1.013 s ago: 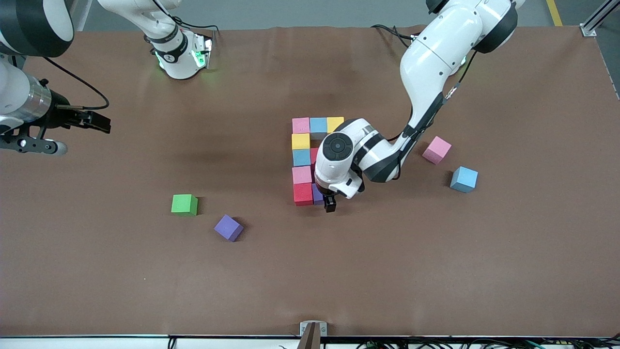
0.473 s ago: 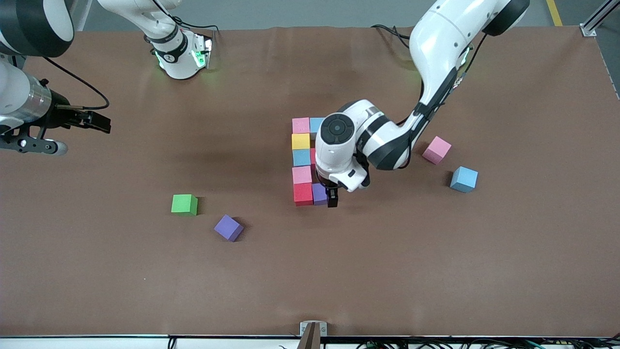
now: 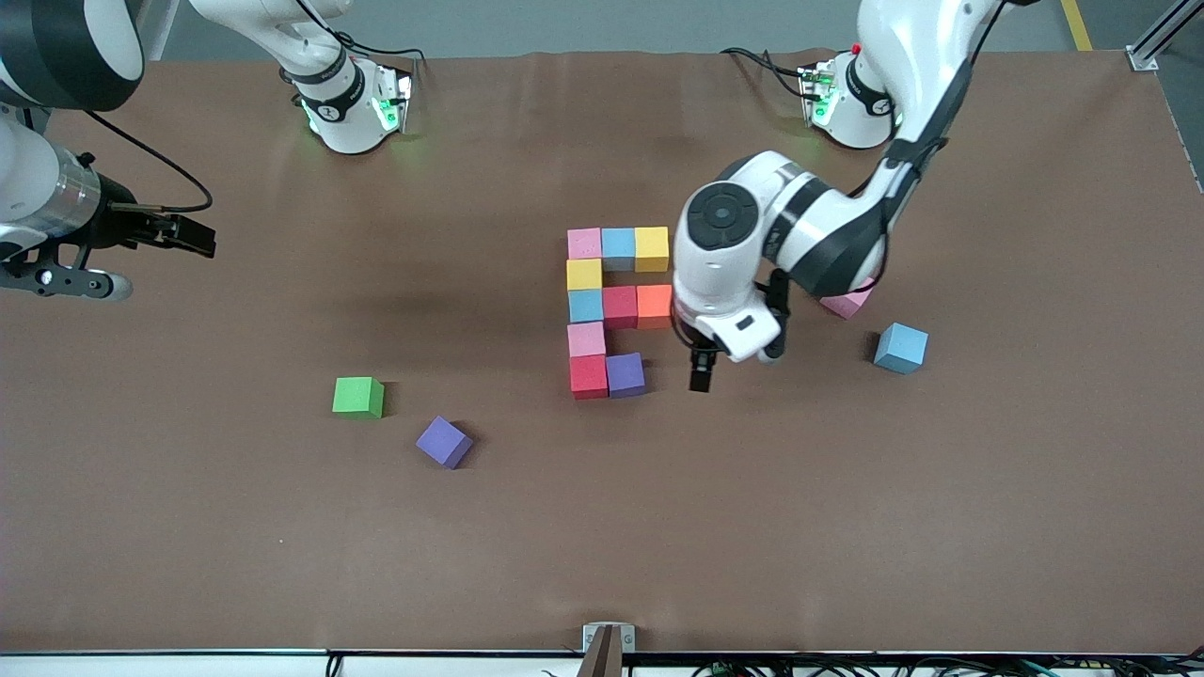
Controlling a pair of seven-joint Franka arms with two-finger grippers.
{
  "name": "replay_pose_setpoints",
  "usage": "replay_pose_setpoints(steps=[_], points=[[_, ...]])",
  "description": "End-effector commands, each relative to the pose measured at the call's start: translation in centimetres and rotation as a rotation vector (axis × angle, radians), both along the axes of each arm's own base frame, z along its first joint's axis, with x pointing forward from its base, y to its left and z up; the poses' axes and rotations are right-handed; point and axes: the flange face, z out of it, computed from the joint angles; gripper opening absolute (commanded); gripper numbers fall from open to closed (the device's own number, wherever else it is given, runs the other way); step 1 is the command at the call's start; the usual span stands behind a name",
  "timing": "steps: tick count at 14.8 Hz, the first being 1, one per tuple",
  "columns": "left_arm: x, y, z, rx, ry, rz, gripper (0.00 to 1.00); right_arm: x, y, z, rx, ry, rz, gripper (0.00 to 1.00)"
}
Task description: Arrange 11 blocks into digit 3
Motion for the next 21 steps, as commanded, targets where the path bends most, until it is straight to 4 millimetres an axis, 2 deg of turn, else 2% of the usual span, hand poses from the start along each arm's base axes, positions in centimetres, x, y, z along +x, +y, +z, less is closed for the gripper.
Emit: replay_pose_setpoints(steps=[1,3,5,10,13,15,18,21], points=[[-0.2,4.8,1.1,0.007,0.036,-0.079,1.00,-0.2,0.0,0.0,-0.004,0.007,-0.001,1.00],[0.7,8.7,1.4,0.002,0.062,-0.133,1.00,-0.3,0.0,0.0,-0.004,0.008,-0.001,1.00],[2.3,12.7,0.5,-0.025,0.107,-0.221,1.00,-0.3,0.0,-0.1,-0.005,0.014,-0.002,1.00],[3.6,19.8,-2.7,-0.038,0.198,-0.543,0.99,-0.3,0.0,0.0,-0.004,0.013,-0.002,1.00],[3.2,21.8,-4.3,-0.047,0.242,-0.767,0.99,-0.3,0.0,0.0,-0.004,0.013,-0.002,1.00],[3.5,25.6,-5.1,-0.062,0.249,-0.895,0.99,-0.3,0.0,0.0,-0.004,0.013,-0.002,1.00],[3.2,28.8,-6.0,-0.078,0.242,-1.095,0.99,-0.3,0.0,-0.1,-0.005,0.014,-0.002,1.00],[1.8,30.7,-7.9,-0.075,0.173,-1.301,0.99,-0.4,0.0,-0.1,-0.005,0.016,-0.002,1.00]])
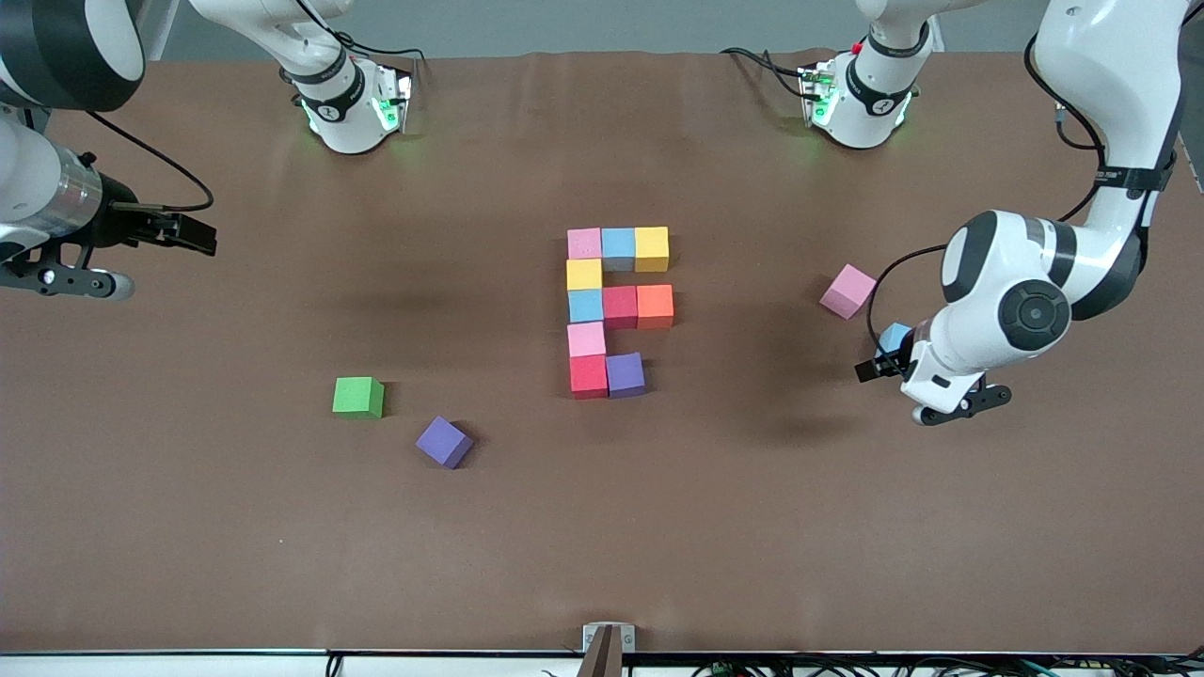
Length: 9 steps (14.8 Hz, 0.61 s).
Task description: Arrange 11 blocks into digit 3
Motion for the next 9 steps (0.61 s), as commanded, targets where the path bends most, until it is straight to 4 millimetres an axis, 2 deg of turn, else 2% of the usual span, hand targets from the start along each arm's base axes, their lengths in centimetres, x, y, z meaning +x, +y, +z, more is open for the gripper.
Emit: replay_pose_setpoints(steps=[1,3,5,9], points=[[-2.6,1.2,-0.9,-0.052,-0.072,-0.196,0.99,-0.2,0.0,0.1,-0.004,0.004,-0.001,1.00],[-2.7,3.4,-1.4,-0.070,-0.077,-0.329,0.99,-0.2,-0.1,0.1,-0.004,0.004,-0.002,1.00],[-3.1,4.4,-1.8,-0.081,-0.071,-0.446,0.99,-0.2,0.0,0.1,-0.004,0.003,0.000,1.00],[-4.8,4.3,-2.6,-0.050,-0.052,-0.512,1.00,-0.3,0.0,-0.1,-0.004,0.007,0.000,1.00]])
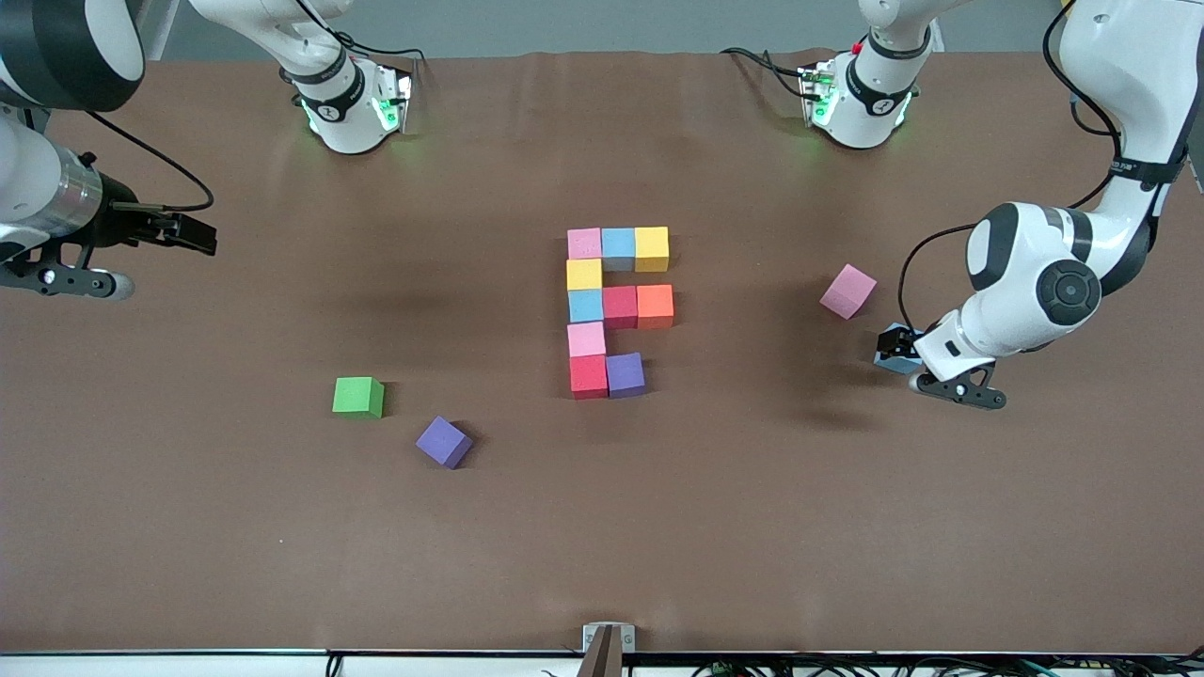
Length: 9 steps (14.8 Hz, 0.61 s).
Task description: Arrange 11 blocks into digit 3
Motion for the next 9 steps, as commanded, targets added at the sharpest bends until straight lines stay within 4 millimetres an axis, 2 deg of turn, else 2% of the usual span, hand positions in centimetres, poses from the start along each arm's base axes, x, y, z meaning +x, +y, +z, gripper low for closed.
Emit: replay_pose_setpoints(steps=[1,3,7,9], points=[[-2.0,-0.4,0.1,0.049,-0.016,-0.079,1.00,-0.2,0.0,0.0,-0.004,0.005,0.000,1.00],[-2.6,-0.4,-0.5,0.080,-0.028,-0.125,1.00,-0.2,-0.1,-0.1,-0.004,0.006,-0.001,1.00],[-3.1,1.8,-2.2,0.101,-0.078,-0.158,1.00,-0.3,-0.1,-0.1,-0.004,0.012,-0.002,1.00],[-3.5,1.9,-2.8,0.096,-0.065,-0.158,1.00,-0.3,-0.2,-0.1,-0.004,0.012,-0.003,1.00]])
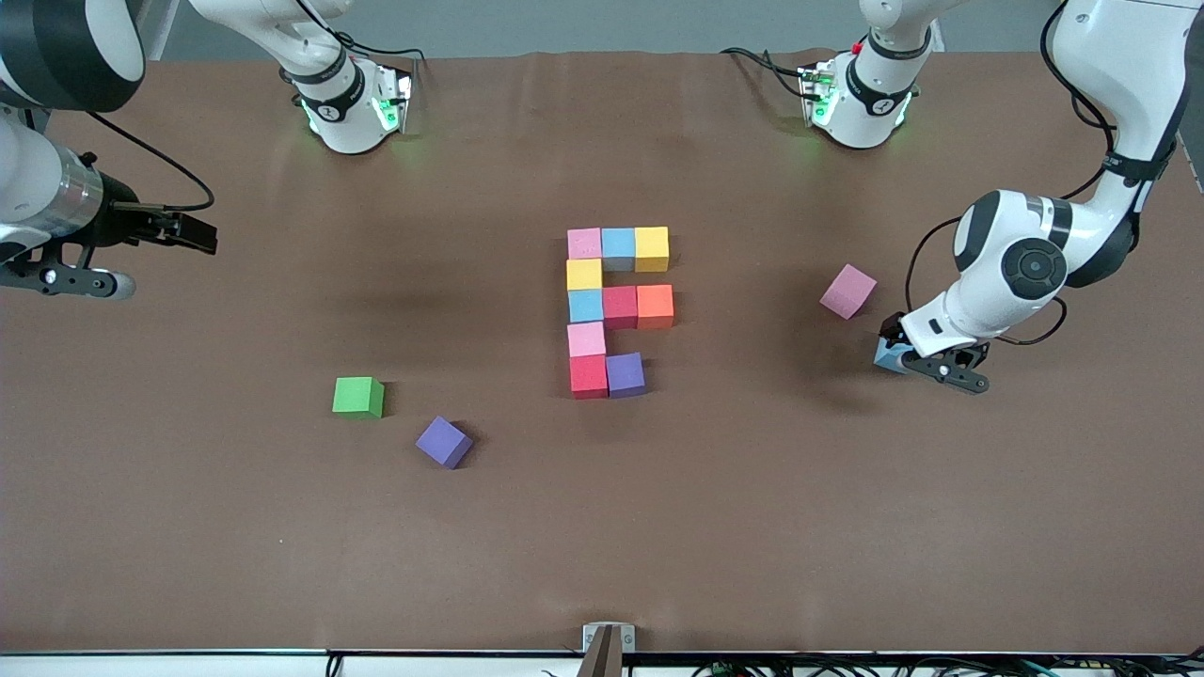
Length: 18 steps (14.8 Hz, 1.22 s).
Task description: Arrange 11 blocks into digit 3
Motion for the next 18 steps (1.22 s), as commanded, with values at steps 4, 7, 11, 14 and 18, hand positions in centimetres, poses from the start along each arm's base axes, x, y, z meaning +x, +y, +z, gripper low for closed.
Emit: replay_pose_setpoints(steps=[4,7,11,14,18], points=[[-1.4,0.3,-1.0,0.001,0.006,-0.011,1.00,-0.2,-0.1,0.0,-0.003,0.004,-0.001,1.00],[-1.5,0.2,-1.0,-0.003,0.007,0.000,0.99,-0.2,-0.1,0.1,-0.003,0.001,0.000,1.00],[-1.7,-0.2,-1.9,-0.032,-0.009,0.013,0.89,-0.2,-0.1,0.0,-0.002,0.003,-0.002,1.00],[-1.9,-0.4,-2.9,-0.054,-0.015,0.026,0.75,-0.2,-0.1,0.0,-0.003,0.003,-0.001,1.00],[-1.7,-0.6,-2.8,-0.053,-0.024,0.104,0.35,-0.2,0.0,0.1,-0.002,0.001,-0.001,1.00]])
